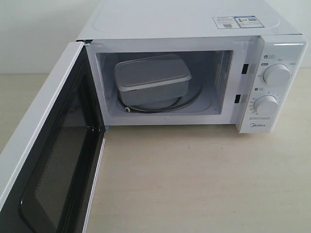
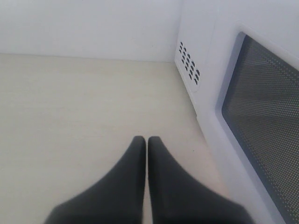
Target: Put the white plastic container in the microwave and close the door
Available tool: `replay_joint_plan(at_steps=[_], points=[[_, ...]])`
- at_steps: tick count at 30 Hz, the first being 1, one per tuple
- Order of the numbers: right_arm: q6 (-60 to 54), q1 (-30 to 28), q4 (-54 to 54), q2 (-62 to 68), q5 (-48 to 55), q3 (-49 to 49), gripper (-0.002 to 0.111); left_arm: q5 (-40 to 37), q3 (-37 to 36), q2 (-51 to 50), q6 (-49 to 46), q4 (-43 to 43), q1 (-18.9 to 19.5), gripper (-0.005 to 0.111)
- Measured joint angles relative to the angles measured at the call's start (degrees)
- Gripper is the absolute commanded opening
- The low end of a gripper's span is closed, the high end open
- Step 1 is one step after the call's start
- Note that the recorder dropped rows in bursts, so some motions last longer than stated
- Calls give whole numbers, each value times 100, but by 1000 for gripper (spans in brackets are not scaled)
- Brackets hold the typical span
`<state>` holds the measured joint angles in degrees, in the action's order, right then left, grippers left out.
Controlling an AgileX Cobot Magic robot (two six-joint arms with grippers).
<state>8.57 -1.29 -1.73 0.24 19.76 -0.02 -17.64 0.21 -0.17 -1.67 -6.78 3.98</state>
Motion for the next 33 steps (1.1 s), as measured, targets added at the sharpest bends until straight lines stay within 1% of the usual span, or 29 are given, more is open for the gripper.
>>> replay_joint_plan(at_steps=[27,30,33], points=[[20,0,0,0,0,0,0,-27,0,0,-33,0,0,4],[35,0,0,0,0,0,0,-338,233,0,-33,0,0,4],[47,0,-10,0,0,0,0,-631,741,10,-39,-74,0,4]])
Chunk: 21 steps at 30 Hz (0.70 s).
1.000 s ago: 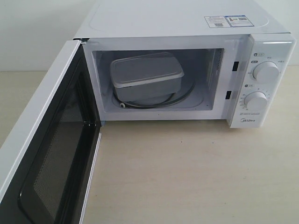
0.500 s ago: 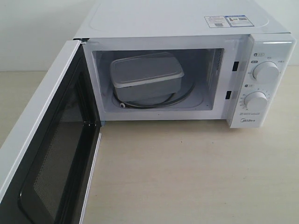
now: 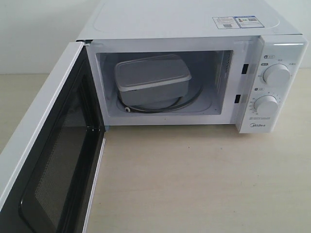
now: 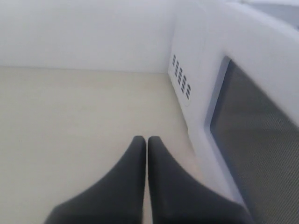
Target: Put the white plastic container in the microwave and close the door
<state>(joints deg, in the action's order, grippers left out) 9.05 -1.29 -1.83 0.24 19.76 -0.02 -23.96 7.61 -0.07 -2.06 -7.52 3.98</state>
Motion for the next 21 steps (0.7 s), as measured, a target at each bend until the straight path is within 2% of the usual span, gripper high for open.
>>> replay_joint_plan(at_steps=[4,7,17,19,21], points=[[0,0,0,0,0,0,0,-436,813,7,-10,-252,0,4],[0,0,0,0,0,0,0,-486,1198,7,-10,-445,0,4],[0,0,0,0,0,0,0,-205,1304,7,-10,-505,0,4],[0,0,0,0,0,0,0,83,1304,7,-10,-737,0,4],[0,0,0,0,0,0,0,568,1304,7,-10,-1412,0,4]])
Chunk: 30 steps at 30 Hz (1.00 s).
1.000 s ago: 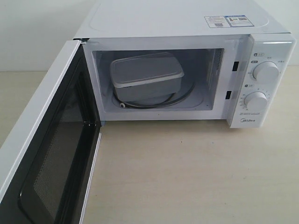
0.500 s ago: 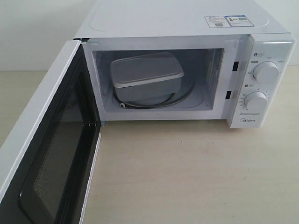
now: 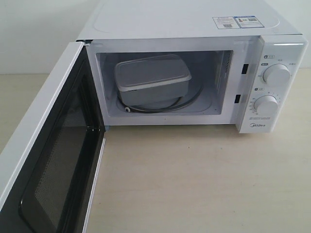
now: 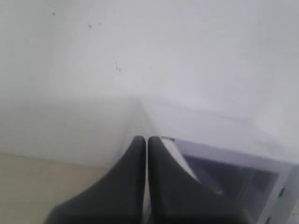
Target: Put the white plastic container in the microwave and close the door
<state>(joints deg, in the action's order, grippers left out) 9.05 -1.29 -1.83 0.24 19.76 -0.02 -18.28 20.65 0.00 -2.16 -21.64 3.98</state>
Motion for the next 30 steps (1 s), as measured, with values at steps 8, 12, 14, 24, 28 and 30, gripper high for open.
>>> replay_joint_plan(at_steps=[8,12,14,24,28,30], points=[[0,0,0,0,0,0,0,3078,54,5,12,-1258,0,4],[0,0,0,0,0,0,0,3338,295,-206,12,-1266,0,4],[0,0,0,0,0,0,0,3137,477,-468,12,-1200,0,4],[0,0,0,0,0,0,0,-135,2210,-2845,-553,427,0,4],[0,0,0,0,0,0,0,-1507,2754,-3789,-834,887,0,4],[0,0,0,0,0,0,0,-2019,2830,-4161,-1099,966,0,4]])
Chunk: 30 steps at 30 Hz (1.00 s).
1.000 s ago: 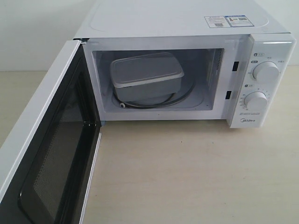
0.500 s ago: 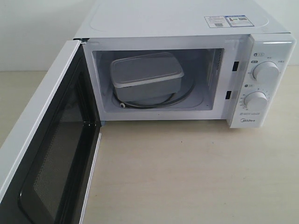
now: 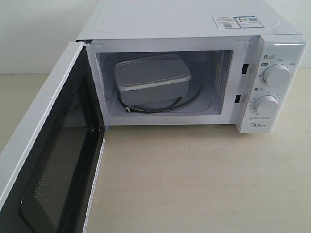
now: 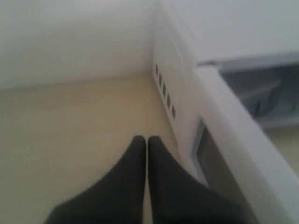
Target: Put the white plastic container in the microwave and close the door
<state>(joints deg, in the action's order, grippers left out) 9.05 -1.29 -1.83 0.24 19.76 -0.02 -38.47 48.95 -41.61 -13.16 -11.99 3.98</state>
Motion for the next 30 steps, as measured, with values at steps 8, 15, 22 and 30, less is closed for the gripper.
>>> replay_joint_plan(at_steps=[8,15,22,30], points=[[0,0,0,0,0,0,0,-1570,16,-1216,-1303,44,0,4],[0,0,0,0,0,0,0,-2116,16,-1392,-3008,-1188,-184,4],[0,0,0,0,0,0,0,-2265,-4,-1392,-3654,-1655,-572,4],[0,0,0,0,0,0,0,-2017,-245,-1662,-4228,-2389,-1008,4]])
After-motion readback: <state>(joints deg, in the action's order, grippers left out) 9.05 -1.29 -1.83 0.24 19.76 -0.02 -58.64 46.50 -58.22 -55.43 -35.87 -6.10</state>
